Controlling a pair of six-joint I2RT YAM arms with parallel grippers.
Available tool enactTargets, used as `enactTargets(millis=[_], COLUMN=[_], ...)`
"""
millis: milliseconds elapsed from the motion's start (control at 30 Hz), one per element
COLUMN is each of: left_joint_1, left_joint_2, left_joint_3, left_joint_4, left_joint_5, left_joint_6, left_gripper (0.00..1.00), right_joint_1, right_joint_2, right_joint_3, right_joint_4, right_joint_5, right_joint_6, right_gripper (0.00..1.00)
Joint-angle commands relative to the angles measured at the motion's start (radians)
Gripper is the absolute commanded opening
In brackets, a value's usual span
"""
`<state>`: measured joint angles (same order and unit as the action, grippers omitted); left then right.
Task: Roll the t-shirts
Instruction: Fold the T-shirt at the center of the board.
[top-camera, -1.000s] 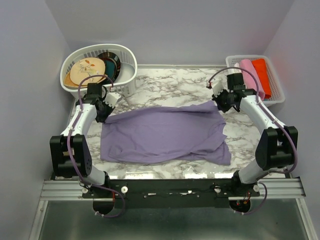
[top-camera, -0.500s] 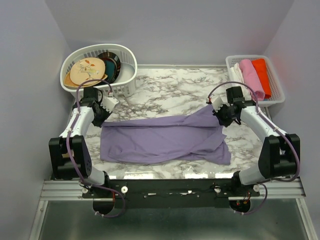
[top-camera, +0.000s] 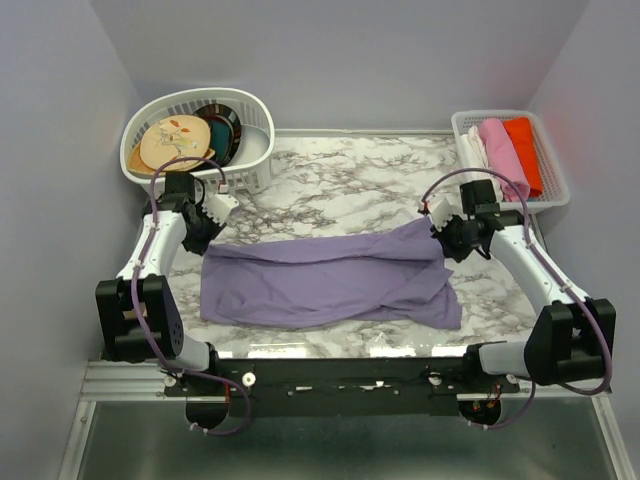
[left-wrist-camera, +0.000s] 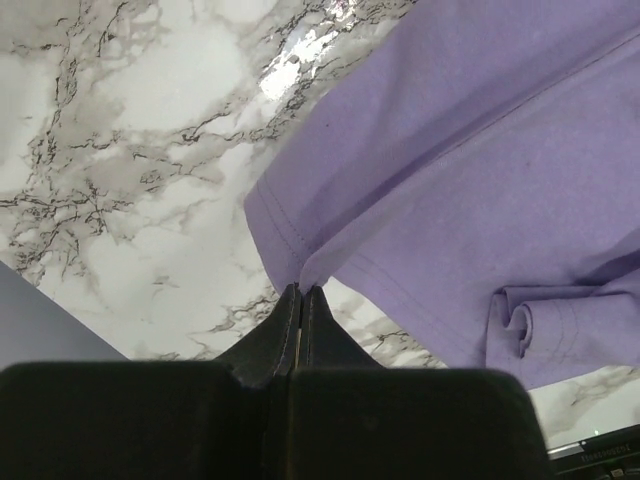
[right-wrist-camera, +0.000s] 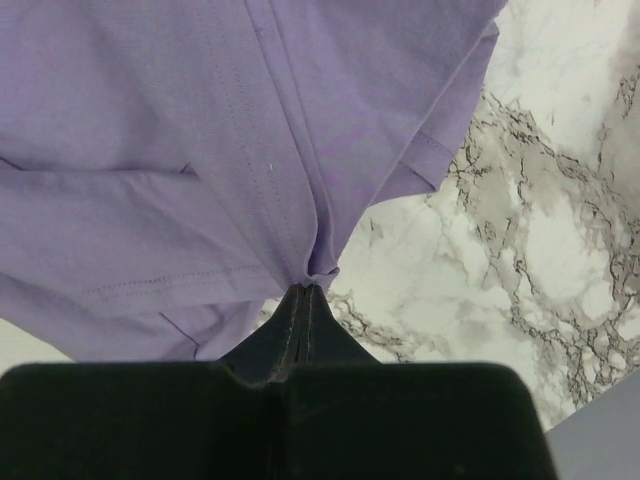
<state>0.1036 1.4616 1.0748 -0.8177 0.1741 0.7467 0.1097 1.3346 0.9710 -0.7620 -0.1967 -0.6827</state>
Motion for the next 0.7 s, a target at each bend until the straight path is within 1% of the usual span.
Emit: enactTargets(millis=[0, 67, 133, 300, 433, 667], left_joint_1=[0.008, 0.007, 0.007, 0.007, 0.007, 0.007], left_joint_2=[-0.024, -0.038, -0.056, -0.099, -0.095, -0.092], left_joint_3=[-0.004, -0.021, -0.052, -0.137, -0.171, -0.18], left_joint_4=[-0.079, -0.107, -0.121, -0.088, -0.072, -0.07], left_joint_5=[0.036, 0.039, 0.025, -0.031, -0.061, -0.074], left_joint_6=[0.046, 0.097, 0.117, 0.169, 0.183, 0.18], left_gripper=[0.0, 0.0, 0.0, 0.0, 0.0, 0.0], right_joint_1=[-0.005, -0.005, -0.005, -0.004, -0.004, -0.004], right_joint_2=[-0.041, -0.051, -0.072, -0.107, -0.121, -0.152], right_joint_3=[-0.025, -0.026, -0.028, -0.058, -0.074, -0.09], right_joint_4=[-0.063, -0.077, -0.098, -0.115, -0.128, -0.155], right_joint_5=[-0.012, -0.013, -0.024, -0.029, -0.033, -0.044], right_joint_6=[0.011, 0.008, 0.002, -0.023, -0.035, -0.058], right_gripper=[0.0, 0.0, 0.01, 0.0, 0.0, 0.0])
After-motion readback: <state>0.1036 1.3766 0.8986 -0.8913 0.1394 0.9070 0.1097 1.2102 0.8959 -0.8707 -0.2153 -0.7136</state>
